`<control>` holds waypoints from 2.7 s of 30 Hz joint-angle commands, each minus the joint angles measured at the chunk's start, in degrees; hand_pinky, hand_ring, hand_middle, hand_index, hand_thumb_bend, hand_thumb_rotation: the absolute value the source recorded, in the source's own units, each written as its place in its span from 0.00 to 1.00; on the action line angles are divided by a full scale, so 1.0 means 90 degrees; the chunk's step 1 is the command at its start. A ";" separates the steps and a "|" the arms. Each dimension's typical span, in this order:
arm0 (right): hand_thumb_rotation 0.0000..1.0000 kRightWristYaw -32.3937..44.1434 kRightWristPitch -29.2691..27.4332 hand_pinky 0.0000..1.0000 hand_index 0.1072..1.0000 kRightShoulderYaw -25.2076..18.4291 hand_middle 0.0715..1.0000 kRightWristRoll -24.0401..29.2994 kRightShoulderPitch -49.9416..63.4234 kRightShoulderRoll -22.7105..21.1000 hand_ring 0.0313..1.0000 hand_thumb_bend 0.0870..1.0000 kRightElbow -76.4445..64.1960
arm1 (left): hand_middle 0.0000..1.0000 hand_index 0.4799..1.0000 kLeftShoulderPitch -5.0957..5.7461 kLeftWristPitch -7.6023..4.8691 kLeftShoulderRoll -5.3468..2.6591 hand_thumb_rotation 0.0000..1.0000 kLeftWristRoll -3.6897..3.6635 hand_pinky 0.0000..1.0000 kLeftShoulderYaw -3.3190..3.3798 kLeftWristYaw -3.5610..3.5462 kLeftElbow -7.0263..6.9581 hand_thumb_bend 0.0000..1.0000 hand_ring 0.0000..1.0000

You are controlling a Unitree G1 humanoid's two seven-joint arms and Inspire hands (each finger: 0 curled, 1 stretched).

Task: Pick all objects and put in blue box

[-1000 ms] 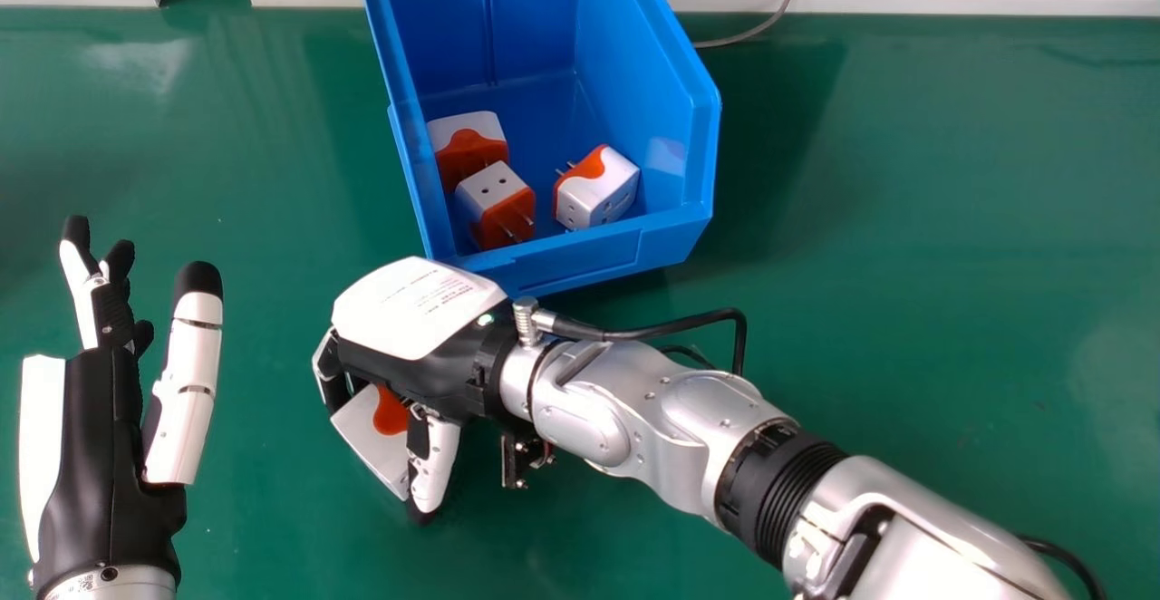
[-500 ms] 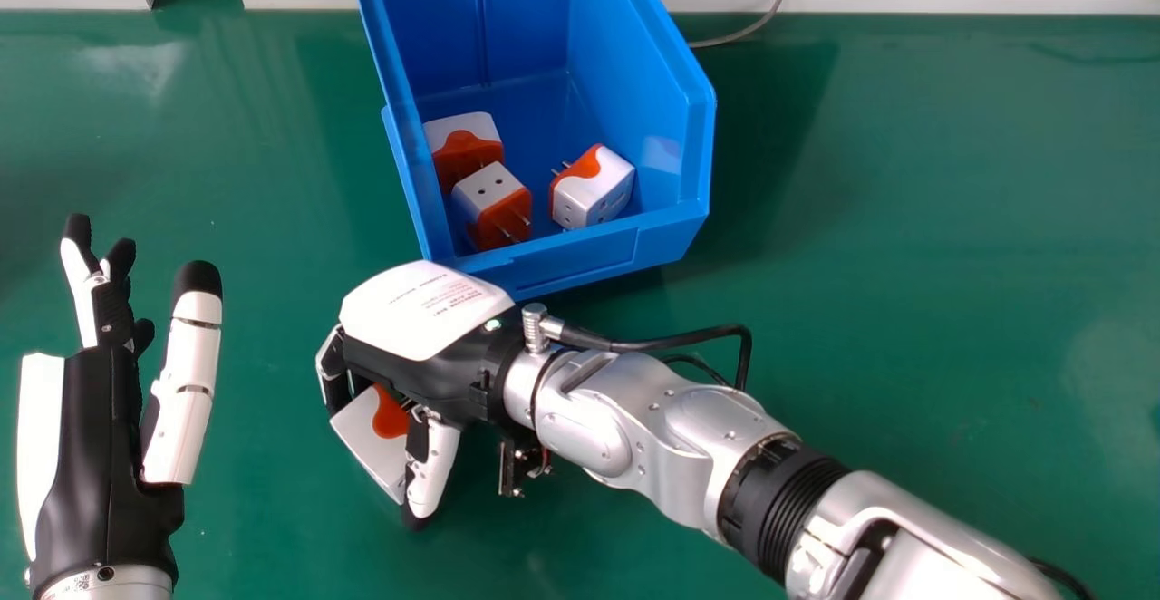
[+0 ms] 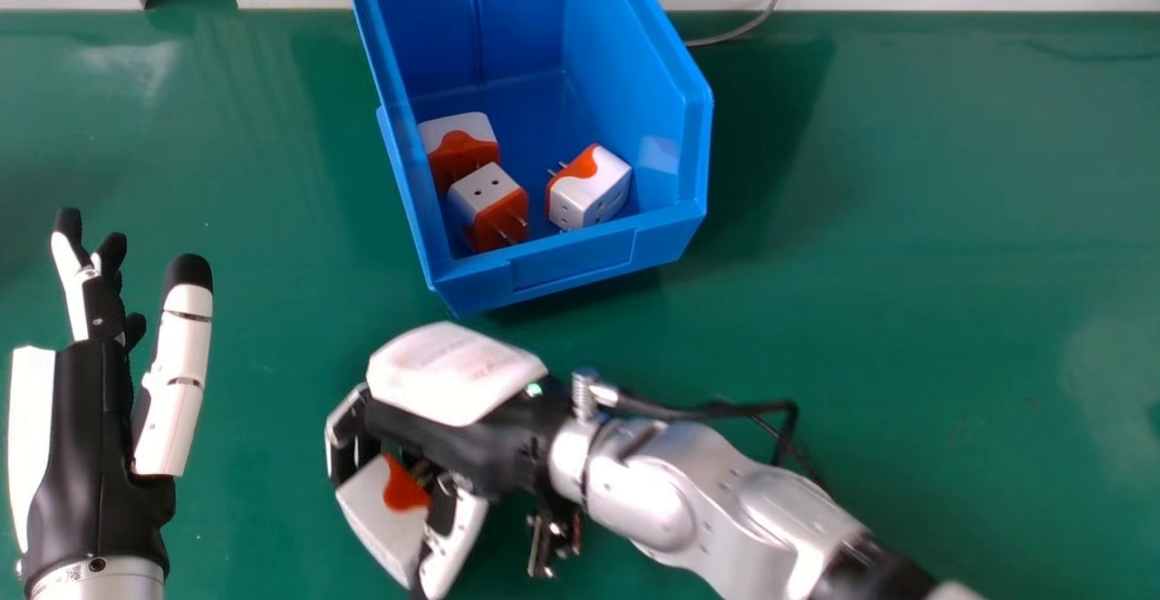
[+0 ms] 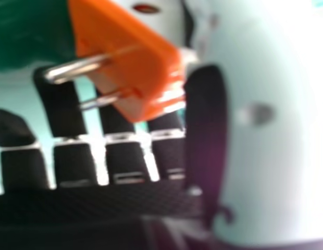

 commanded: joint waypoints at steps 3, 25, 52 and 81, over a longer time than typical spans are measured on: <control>0.00 0.0221 -0.0130 0.08 0.42 -0.0368 0.42 0.0288 0.0401 -0.0365 0.09 0.47 -0.1046 | 0.99 0.96 -0.0158 -0.0035 0.0123 0.93 -0.0024 0.94 0.0076 -0.0004 0.0080 0.40 1.00; 0.13 0.0242 -0.0213 0.04 0.41 -0.2372 0.12 0.0606 0.0970 -0.1668 0.05 0.44 -0.3468 | 0.99 0.96 -0.0660 -0.0345 0.0441 0.92 -0.0256 0.93 0.0268 -0.0019 0.0928 0.44 1.00; 0.14 -0.1534 0.0797 0.05 0.41 -0.2337 0.10 -0.0258 -0.3592 -0.0068 0.06 0.44 0.1187 | 0.99 0.96 -0.0791 -0.0682 0.0497 0.91 -0.0267 0.94 0.0240 0.0031 0.1293 0.44 1.00; 0.01 -0.1688 0.2209 0.17 0.43 -0.1129 0.33 -0.0423 -0.5595 0.0999 0.20 0.47 0.4839 | 0.99 0.96 -0.0504 -0.0444 0.0378 0.91 -0.0269 0.94 0.0243 0.0036 0.0935 0.46 0.99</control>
